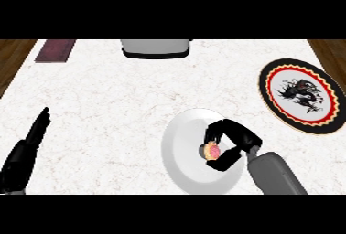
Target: Pick the cupcake from the plate and place it in the plate
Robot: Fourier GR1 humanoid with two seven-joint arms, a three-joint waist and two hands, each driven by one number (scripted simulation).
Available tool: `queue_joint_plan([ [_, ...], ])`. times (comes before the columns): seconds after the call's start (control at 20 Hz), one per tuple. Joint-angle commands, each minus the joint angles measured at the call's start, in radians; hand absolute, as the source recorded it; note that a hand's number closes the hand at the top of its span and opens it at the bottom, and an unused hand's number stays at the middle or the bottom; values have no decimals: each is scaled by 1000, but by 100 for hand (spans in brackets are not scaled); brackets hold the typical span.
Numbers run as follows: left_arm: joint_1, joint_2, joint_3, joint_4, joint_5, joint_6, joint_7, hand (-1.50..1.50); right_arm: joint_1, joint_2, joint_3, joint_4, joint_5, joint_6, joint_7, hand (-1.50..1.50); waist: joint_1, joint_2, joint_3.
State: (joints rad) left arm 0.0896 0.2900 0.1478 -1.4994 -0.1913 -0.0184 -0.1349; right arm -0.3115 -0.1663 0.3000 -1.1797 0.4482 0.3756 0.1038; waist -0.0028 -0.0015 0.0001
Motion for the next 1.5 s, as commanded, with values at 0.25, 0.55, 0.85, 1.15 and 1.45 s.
queue_joint_plan([
  [0.25, 30, -10, 21, -15, 13, 17, -13, 0, 22, -621, -317, 188, 63, -25, -188, 150, -41, 24, 11],
  [0.55, 10, -9, 10, -28, 13, 6, -11, 0, 29, -793, -460, 383, 76, -179, -387, 150, -2, 33, 18],
  [0.85, 7, -11, -6, -17, 6, -4, -21, 0, 5, -850, -593, 541, 41, -362, -597, 150, 21, 29, 16],
  [1.15, 7, -9, -15, -37, 9, -17, 2, 0, -47, -889, -706, 629, -41, -430, -877, 150, 36, 18, 15],
  [1.45, -10, -11, -15, 15, -12, -6, -36, 0, -110, -945, -736, 747, -104, -218, -1138, 150, 37, 16, 6],
])
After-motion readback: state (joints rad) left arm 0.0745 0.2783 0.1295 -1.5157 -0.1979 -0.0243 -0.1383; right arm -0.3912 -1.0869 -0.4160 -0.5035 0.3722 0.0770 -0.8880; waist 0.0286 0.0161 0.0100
